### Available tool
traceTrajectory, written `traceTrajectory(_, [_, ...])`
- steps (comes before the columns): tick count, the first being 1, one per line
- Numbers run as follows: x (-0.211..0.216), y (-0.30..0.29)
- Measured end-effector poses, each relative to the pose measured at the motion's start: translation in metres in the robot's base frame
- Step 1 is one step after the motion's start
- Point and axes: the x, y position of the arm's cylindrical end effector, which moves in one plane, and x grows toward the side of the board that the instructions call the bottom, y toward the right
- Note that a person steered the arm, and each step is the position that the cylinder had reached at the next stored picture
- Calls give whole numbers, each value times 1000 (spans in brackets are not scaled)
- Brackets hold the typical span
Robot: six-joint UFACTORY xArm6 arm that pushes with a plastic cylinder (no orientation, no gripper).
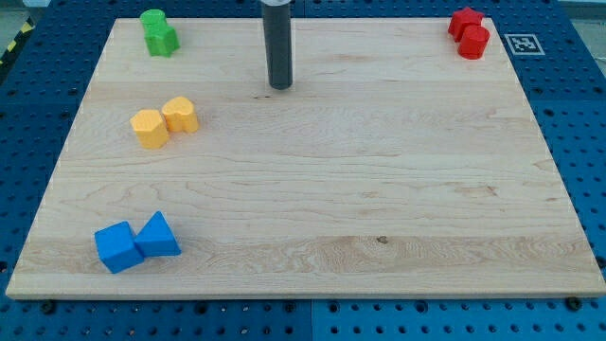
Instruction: Move the arm to the top center
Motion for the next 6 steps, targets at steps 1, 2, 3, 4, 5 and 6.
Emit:
traceTrajectory(1, [0,10])
traceTrajectory(2, [0,10])
traceTrajectory(3, [-15,11])
traceTrajectory(4, [-20,49])
traceTrajectory(5, [-37,60])
traceTrajectory(6, [-84,61])
